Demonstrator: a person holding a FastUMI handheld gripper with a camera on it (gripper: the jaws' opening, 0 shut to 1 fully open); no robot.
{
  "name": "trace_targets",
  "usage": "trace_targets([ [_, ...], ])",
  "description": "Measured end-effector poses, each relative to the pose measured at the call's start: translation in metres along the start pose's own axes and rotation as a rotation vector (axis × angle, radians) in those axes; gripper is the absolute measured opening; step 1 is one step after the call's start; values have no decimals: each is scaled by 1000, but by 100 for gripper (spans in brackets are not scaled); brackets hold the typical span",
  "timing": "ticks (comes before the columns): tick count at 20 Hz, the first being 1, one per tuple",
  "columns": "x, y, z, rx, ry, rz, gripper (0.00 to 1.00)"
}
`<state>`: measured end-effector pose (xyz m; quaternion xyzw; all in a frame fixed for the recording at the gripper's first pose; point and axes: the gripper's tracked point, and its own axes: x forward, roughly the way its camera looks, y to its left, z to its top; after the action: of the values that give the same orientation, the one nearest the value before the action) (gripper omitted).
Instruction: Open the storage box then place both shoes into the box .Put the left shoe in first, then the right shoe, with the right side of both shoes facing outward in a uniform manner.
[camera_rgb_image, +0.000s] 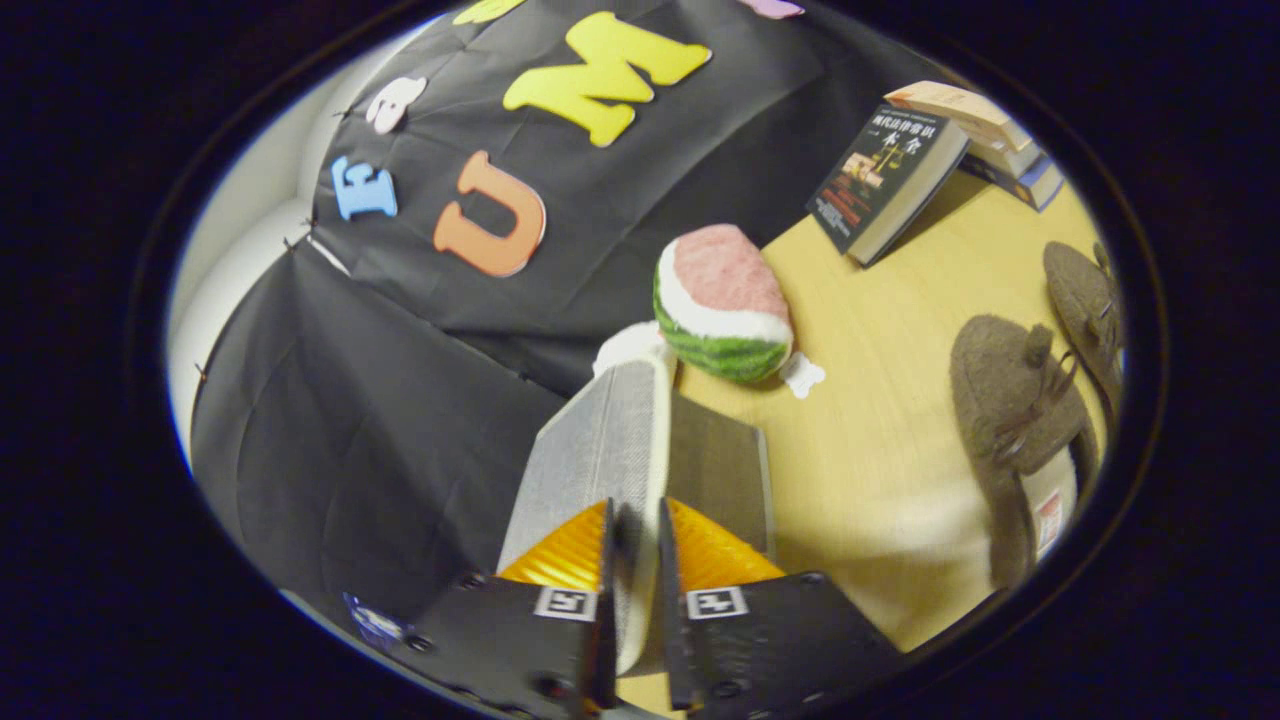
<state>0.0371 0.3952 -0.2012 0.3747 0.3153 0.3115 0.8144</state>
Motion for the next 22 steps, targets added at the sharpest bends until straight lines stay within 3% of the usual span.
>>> trace_targets([
  [2,-3,4,-1,1,27,12,1],
  [8,-17,45,12,-126,-4,25,0],
  [14,-23,156,28,-292,-31,102,0],
  [18,1,229,12,-442,-38,157,0],
  [22,37,275,-31,-531,-10,199,1],
])
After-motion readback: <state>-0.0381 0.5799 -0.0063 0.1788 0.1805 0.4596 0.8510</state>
